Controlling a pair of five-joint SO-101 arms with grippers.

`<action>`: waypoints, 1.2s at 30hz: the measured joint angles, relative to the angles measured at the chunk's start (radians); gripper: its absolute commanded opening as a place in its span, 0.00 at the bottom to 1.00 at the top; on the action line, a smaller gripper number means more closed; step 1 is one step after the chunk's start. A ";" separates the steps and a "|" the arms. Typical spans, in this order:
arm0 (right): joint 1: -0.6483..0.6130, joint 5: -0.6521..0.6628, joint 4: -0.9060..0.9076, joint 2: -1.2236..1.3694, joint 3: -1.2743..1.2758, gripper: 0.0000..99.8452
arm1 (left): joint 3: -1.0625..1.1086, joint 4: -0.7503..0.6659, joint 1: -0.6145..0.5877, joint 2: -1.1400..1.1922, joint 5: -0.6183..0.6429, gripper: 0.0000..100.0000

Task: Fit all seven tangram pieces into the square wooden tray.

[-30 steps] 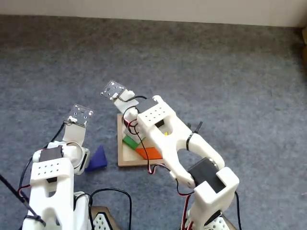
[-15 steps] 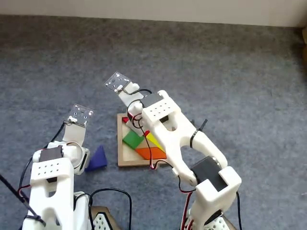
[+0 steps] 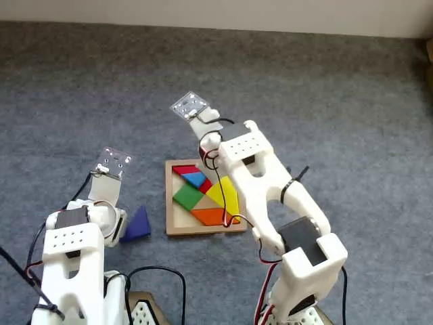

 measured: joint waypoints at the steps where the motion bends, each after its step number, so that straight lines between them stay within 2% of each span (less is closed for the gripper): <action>1: -0.002 0.000 -0.017 0.000 0.000 0.01 | 0.000 0.000 0.000 0.000 0.000 0.18; 9: -0.021 0.000 -0.186 0.000 0.075 0.01 | 0.000 0.000 0.000 0.000 0.000 0.18; 21: -0.129 0.000 -0.201 0.000 0.087 0.01 | 0.000 0.000 0.000 0.000 0.000 0.18; 36: -0.195 0.000 -0.201 0.000 0.087 0.01 | 0.000 0.000 0.000 0.000 0.000 0.18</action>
